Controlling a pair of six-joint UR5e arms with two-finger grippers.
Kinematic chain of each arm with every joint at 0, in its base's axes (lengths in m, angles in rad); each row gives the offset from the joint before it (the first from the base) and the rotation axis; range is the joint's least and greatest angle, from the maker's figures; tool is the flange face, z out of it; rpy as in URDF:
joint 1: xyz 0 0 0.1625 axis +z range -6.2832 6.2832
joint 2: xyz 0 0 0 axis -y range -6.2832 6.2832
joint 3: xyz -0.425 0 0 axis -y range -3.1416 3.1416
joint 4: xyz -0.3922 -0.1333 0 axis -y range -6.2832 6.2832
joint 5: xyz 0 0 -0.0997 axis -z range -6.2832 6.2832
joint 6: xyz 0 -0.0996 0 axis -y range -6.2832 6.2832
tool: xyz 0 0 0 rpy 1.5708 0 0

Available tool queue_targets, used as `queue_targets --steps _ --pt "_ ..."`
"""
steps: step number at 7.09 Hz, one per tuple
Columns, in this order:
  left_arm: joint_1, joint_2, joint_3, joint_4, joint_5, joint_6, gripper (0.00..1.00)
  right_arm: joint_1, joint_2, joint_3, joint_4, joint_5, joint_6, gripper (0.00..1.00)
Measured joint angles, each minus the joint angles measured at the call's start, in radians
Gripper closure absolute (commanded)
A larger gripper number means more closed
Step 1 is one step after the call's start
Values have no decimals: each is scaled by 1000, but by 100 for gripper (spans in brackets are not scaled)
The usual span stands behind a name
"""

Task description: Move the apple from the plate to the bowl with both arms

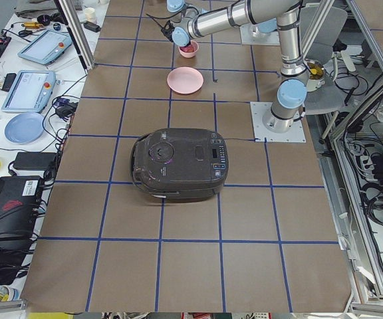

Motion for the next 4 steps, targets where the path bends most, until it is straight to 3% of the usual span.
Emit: queue_targets --steps 4 --pt "105 212 125 -367 11 312 0 18 -46 -24 127 2 -7 0"
